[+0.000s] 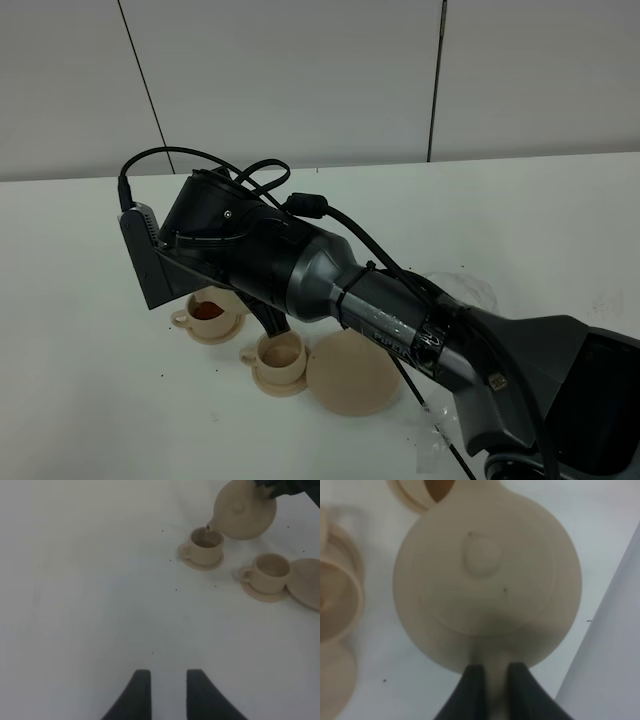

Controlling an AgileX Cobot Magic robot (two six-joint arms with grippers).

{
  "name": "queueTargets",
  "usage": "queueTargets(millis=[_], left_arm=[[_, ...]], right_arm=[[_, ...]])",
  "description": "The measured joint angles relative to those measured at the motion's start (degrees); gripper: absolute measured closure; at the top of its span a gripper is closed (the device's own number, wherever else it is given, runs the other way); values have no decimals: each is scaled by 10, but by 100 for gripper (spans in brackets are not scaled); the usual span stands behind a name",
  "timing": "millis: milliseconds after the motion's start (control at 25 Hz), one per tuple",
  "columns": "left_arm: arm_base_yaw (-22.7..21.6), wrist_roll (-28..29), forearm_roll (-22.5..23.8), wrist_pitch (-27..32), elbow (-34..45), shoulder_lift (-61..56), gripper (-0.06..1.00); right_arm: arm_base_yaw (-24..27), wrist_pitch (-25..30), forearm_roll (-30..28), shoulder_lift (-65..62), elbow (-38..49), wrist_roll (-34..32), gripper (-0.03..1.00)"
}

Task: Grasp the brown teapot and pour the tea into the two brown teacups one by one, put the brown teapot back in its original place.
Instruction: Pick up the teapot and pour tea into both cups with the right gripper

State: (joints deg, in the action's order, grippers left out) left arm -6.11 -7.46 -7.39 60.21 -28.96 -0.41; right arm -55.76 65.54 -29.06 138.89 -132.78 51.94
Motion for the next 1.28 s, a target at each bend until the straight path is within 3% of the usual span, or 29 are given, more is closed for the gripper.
queueTargets(millis=[1280], left_arm=[[0,0,0,0,0,0,70]], right_arm=[[0,-11,1,0,0,1,87]])
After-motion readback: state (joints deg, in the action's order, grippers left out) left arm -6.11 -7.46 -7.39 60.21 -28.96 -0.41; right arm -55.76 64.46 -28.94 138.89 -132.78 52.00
